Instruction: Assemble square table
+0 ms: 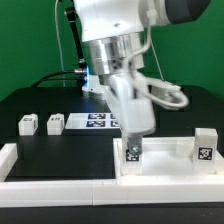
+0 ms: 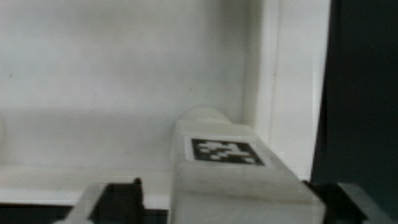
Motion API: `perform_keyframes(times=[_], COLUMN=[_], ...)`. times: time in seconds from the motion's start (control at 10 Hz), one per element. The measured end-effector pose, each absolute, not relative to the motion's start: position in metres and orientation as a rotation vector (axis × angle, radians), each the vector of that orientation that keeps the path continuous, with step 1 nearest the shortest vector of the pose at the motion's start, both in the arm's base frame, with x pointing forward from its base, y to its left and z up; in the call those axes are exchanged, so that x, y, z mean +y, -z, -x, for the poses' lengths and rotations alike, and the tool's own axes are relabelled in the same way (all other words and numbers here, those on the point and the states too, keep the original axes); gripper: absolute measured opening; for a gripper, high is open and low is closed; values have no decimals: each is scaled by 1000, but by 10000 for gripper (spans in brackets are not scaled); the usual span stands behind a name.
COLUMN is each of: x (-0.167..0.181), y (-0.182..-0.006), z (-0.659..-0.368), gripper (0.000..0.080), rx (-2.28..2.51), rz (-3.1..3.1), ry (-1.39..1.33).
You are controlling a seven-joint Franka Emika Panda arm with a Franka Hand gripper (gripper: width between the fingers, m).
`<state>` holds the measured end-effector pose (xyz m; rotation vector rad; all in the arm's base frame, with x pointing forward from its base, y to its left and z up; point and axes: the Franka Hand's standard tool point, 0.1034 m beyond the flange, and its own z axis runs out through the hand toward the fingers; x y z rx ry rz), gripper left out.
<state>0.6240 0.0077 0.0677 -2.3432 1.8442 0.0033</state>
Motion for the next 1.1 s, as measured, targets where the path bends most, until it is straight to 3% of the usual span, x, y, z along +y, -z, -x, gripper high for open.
perform_keyframes(times=[0.1, 0.4, 0.6, 0.8, 0.9, 1.0, 1.1], x=[10, 6, 4, -3, -5, -5, -5], y=[-66, -66, -66, -64, -64, -63, -63], z=[-625, -624, -624, -624, -624, -624, -624], gripper=[593, 647, 647, 649, 649, 623, 488], rx=[1585, 1167, 952, 420, 419, 428, 428], rz=[2525, 2753, 2852, 3013, 3018, 3017, 3017], ry=[60, 97, 112, 103, 124, 121, 121])
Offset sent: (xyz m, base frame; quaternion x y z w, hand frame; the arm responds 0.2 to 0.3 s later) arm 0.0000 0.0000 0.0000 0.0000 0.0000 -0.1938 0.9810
